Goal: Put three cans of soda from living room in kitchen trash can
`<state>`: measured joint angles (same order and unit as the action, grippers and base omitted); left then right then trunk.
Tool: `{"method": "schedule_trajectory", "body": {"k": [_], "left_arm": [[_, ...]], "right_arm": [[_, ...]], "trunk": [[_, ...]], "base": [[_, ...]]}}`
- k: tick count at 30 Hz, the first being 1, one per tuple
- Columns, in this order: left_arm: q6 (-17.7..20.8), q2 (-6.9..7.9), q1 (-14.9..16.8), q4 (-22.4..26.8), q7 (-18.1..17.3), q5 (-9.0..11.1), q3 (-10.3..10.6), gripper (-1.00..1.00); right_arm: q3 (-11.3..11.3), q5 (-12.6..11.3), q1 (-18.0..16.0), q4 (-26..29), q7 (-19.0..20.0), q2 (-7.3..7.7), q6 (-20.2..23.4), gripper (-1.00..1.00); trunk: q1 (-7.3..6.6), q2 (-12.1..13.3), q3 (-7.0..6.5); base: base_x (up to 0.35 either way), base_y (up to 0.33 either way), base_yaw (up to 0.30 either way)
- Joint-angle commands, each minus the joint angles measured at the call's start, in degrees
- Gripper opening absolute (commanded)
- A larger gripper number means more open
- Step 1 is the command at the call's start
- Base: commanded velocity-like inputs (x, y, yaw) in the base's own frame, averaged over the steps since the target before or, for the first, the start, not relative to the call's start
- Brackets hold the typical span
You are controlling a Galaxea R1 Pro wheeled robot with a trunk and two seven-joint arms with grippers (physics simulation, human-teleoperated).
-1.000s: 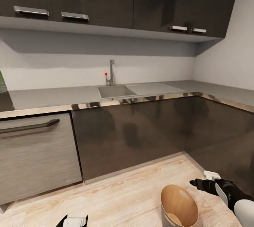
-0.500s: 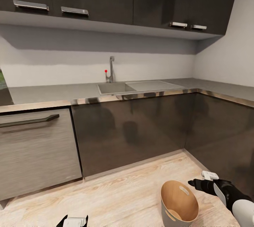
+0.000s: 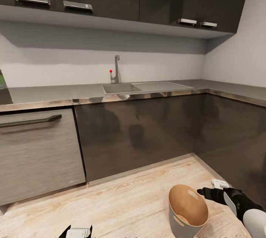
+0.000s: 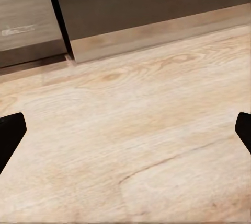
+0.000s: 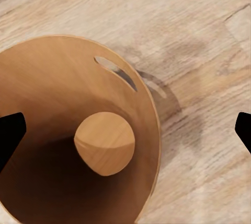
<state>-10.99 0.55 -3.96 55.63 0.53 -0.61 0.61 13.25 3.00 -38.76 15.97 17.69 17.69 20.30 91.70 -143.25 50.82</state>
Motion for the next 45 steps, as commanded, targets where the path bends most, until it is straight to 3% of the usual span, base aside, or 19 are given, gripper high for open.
{"method": "schedule_trajectory", "body": {"k": [1, 25, 45], "left_arm": [[0.0, -0.01, 0.0, 0.0, 0.0, 0.0, 0.0, 1.0], [0.0, -0.03, 0.0, 0.0, 0.0, 0.0, 0.0, 1.0], [0.1, 0.03, 0.0, 0.0, -0.1, 0.2, -0.1, 1.0]], "right_arm": [[0.1, 0.0, 0.0, 0.0, 0.0, 0.11, 0.0, 1.0], [0.1, 0.0, 0.0, 0.0, 0.2, 0.38, -1.1, 1.0], [0.1, 0.0, 0.0, 0.0, 0.2, 0.24, -2.4, 1.0]], "trunk": [[0.02, 0.0, 0.23], [0.64, -0.3, 5.55], [0.64, -0.3, 5.55]], "base": [[0.0, 0.0, 0.0], [0.0, 0.0, 0.0], [0.06, -0.003, 0.0]]}}
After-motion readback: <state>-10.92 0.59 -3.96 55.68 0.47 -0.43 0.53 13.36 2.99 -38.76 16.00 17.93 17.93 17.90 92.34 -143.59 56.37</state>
